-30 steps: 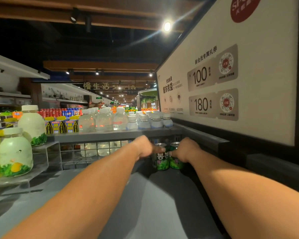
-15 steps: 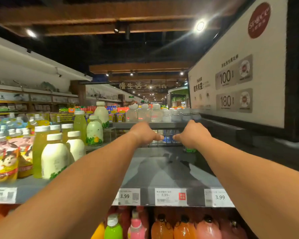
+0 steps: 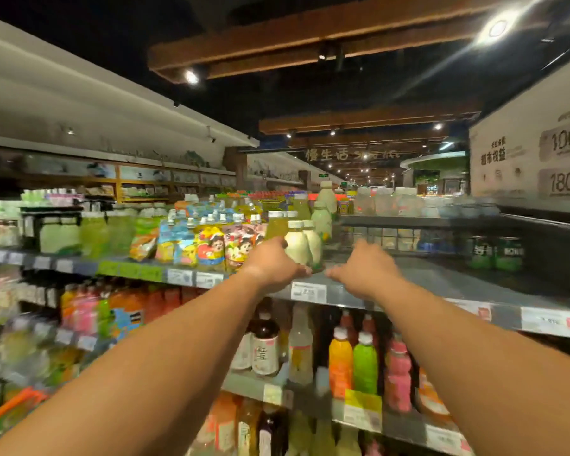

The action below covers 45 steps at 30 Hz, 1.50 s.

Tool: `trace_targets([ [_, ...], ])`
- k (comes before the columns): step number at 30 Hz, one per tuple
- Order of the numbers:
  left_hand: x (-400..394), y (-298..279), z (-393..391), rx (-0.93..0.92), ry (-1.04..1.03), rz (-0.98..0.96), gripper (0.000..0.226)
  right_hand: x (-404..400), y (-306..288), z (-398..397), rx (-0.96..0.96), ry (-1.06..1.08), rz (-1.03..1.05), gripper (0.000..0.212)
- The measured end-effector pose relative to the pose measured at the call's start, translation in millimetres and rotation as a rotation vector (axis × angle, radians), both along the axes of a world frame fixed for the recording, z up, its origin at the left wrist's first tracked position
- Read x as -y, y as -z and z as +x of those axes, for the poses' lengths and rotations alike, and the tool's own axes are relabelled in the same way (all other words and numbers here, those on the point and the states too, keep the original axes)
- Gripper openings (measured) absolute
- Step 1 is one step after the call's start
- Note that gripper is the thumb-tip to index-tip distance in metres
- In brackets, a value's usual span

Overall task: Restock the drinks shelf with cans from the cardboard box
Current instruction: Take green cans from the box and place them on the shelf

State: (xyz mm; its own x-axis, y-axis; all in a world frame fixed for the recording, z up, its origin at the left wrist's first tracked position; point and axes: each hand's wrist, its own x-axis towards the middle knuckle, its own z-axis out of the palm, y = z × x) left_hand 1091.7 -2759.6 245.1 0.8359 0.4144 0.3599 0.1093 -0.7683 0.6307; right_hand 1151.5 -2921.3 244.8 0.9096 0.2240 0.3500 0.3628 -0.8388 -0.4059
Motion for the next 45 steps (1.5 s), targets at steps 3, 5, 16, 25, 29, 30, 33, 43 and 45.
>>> trace_targets([
  [3, -37.1, 13.6, -54.3, -0.058, -0.121, 0.029, 0.072, -44.8, 16.1, -34.6, -0.02, -0.096, 0.007, 0.085],
  [5, -56.5, 26.6, -89.0, -0.085, -0.181, 0.031, 0.071, -74.2, 32.1, -59.1, -0.038, -0.171, 0.015, 0.082],
  [16, -118.7, 227.0, -250.7, -0.363, -0.435, -0.255, 0.072, -174.3, 217.6, -197.8, -0.299, -0.465, -0.093, 0.08],
  [25, -141.3, 337.3, -305.1, -0.598, -0.538, -0.279, 0.076, -189.9, 332.1, -242.3, -0.427, -0.555, -0.311, 0.08],
  [29, -152.3, 359.0, -294.2, -0.645, -0.566, -0.288, 0.072, -202.0, 362.1, -224.0, -0.523, -0.536, -0.275, 0.077],
  [30, -155.7, 364.6, -289.4, -0.656, -0.572, -0.286, 0.072, -206.2, 370.2, -218.8, -0.552, -0.53, -0.261, 0.076],
  [33, -166.7, 377.1, -271.1, -0.705, -0.579, -0.251, 0.074, -217.6, 394.3, -204.0, -0.641, -0.5, -0.234, 0.072],
  [43, -238.8, 428.8, -210.6, -0.869, -0.392, -0.086, 0.068, -272.7, 466.9, -184.7, -0.811, -0.384, -0.151, 0.076],
  [45, -263.1, 446.3, -202.2, -0.896, -0.327, -0.063, 0.067, -291.6, 486.3, -187.2, -0.846, -0.33, -0.105, 0.08],
])
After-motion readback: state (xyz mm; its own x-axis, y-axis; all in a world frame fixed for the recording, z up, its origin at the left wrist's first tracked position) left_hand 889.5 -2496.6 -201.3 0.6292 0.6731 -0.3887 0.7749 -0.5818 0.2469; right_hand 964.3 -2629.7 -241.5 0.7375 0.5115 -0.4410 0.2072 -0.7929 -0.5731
